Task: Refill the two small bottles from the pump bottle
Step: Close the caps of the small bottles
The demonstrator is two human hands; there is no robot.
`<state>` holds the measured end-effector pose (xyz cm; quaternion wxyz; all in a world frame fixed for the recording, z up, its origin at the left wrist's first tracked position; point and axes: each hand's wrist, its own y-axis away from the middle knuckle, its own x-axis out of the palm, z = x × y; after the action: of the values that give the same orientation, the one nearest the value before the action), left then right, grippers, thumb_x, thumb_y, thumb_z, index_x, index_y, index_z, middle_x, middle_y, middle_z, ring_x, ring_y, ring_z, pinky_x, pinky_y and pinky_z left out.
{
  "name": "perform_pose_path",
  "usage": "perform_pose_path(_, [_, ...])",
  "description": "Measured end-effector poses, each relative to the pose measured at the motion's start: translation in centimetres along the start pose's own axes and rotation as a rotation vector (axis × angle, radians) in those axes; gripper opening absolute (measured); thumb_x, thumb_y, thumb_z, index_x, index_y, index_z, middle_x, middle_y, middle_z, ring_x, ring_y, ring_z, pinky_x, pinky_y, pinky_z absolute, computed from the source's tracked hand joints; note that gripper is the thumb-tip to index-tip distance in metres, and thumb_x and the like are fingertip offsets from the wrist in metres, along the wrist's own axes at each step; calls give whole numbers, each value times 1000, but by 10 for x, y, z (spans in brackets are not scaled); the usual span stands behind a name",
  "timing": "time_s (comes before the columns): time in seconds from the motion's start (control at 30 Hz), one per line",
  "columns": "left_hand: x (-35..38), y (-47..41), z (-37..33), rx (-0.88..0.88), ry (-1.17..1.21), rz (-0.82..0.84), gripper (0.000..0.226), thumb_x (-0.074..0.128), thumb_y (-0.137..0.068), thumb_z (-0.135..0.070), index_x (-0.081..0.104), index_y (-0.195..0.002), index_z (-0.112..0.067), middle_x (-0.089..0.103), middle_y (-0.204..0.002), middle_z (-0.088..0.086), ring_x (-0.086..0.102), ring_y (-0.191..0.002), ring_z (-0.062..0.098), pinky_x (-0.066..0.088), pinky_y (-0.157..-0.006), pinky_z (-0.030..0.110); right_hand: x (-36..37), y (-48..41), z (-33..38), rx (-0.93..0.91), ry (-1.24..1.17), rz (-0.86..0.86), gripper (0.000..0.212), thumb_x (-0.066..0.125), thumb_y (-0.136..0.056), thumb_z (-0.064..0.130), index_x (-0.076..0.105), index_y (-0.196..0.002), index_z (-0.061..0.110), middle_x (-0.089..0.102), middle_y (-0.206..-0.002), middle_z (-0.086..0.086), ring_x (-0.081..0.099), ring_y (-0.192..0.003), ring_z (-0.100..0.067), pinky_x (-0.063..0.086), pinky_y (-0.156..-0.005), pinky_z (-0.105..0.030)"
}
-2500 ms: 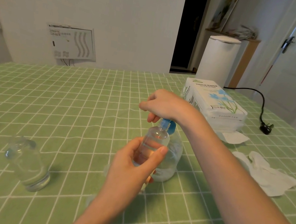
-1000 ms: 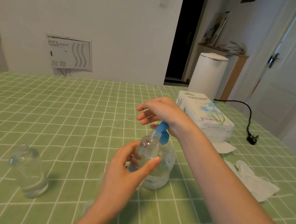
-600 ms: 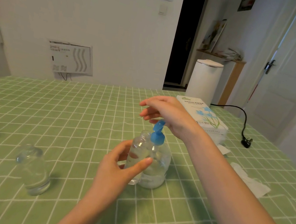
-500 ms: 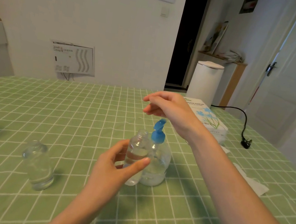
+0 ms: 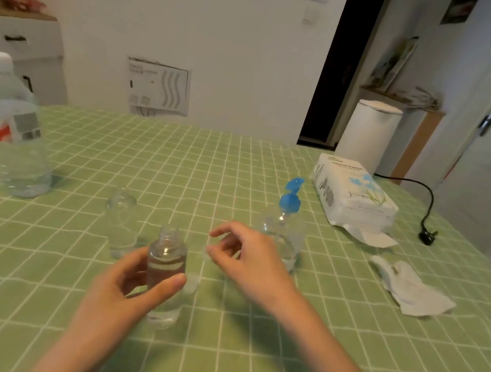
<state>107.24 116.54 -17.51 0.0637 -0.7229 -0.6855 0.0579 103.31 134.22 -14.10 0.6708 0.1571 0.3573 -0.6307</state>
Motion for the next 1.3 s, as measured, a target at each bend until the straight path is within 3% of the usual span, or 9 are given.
perform_pose_path(0.17, [-11, 7, 7, -2, 20, -30, 36, 73, -56, -23, 69, -92, -25, 75, -89, -6, 70, -79, 6, 52, -65, 9, 37, 11, -24, 37, 206, 90, 43, 69, -80, 40, 56, -117, 22, 50, -98, 10, 46, -91, -7, 40, -80, -23])
perform_pose_path(0.33, [-15, 8, 12, -16, 42, -26, 38, 73, -58, -19, 67, -96, -22, 76, -90, -5, 71, -80, 9, 51, -65, 10, 56, 10, -28, 28, 282, 100, 43, 67, -81, 42, 57, -115, 17, 54, -115, -1, 48, -111, -16, 39, -95, -29])
perform_pose_path(0.4, [-16, 8, 14, -26, 42, -23, 42, 73, -58, -21, 67, -99, -22, 75, -91, -5, 71, -82, 9, 51, -66, 10, 58, 8, -27, 16, 283, 90, 38, 66, -83, 40, 60, -112, 17, 54, -114, -1, 47, -109, -15, 39, -94, -27])
perform_pose_path(0.53, [-17, 7, 15, -34, 36, -26, 42, 73, -56, -23, 66, -98, -25, 75, -91, -9, 70, -81, 7, 51, -65, 9, 52, 10, -18, -35, 123, 123, 22, 65, -85, 32, 60, -103, 20, 56, -99, 7, 50, -92, -9, 37, -77, -18])
perform_pose_path(0.6, [-15, 5, 14, -25, 24, -26, 43, 74, -55, -24, 66, -98, -26, 75, -91, -10, 70, -81, 6, 51, -64, 10, 43, 11, -9, -56, 41, 149, 19, 62, -88, 29, 58, -105, 22, 60, -101, 8, 55, -93, -7, 43, -79, -18])
perform_pose_path(0.73, [-11, 6, 11, -12, 11, -15, 48, 74, -54, -30, 66, -101, -24, 75, -92, -8, 70, -83, 9, 52, -67, 12, 21, 12, 9, -137, -11, 121, 22, 62, -89, 22, 61, -111, 20, 64, -101, 10, 59, -93, -4, 48, -83, -18])
perform_pose_path(1.03, [-6, 11, 4, 5, -34, 37, 46, 74, -56, -40, 66, -101, -33, 74, -94, -9, 69, -86, 10, 53, -72, 16, -9, 14, 31, -217, 0, 230, 40, 58, -93, 23, 53, -132, 28, 58, -112, 9, 57, -96, -4, 46, -89, -19])
perform_pose_path(1.17, [-8, 10, 1, 7, -31, 33, 42, 74, -55, -39, 67, -96, -35, 74, -91, -8, 69, -84, 10, 52, -71, 14, -9, 13, 34, -172, -215, 204, 31, 67, -86, 17, 54, -113, 27, 64, -104, 1, 62, -94, -15, 50, -89, -33])
perform_pose_path(1.3, [-10, 10, -2, 14, -59, 40, 39, 72, -56, -42, 67, -94, -41, 74, -92, -11, 68, -85, 8, 53, -73, 20, -9, 10, 35, -180, -370, 162, 25, 70, -82, 8, 56, -95, 24, 65, -97, 3, 65, -92, -15, 54, -86, -34])
